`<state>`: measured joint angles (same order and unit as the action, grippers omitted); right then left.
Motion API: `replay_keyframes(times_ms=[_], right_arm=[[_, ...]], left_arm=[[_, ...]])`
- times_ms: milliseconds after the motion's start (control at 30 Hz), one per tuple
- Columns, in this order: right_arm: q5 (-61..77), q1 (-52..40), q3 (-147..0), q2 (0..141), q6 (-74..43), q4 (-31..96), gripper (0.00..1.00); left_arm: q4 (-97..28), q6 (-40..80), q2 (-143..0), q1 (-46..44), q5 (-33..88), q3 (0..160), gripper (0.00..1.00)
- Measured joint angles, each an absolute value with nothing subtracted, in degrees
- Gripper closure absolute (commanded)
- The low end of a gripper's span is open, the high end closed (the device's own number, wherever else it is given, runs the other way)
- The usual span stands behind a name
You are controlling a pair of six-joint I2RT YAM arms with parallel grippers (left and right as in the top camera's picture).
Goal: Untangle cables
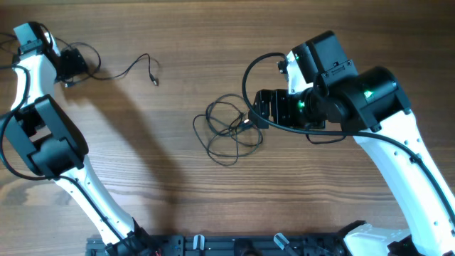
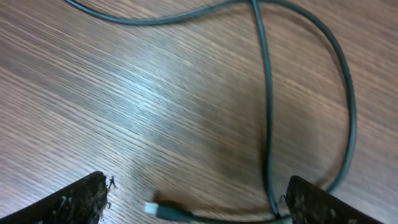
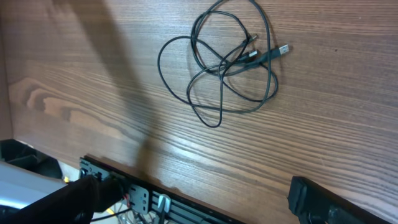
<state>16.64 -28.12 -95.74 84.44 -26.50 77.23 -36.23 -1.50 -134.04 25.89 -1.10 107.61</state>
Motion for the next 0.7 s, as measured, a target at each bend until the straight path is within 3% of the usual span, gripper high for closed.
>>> replay_keyframes(times_ms=[367,700], right_arm=[[16.6,-28.1,-95.7,84.4,-25.2,77.1,0.0],[16.6,-28.1,-95.7,84.4,-25.2,77.1,0.0]], left_arm=[[-42.3,-8.1,-134.0,25.9,6.8,107.4,0.18],[-41.6,-11.8,-134.0,25.9,7.4,107.2,0.12]])
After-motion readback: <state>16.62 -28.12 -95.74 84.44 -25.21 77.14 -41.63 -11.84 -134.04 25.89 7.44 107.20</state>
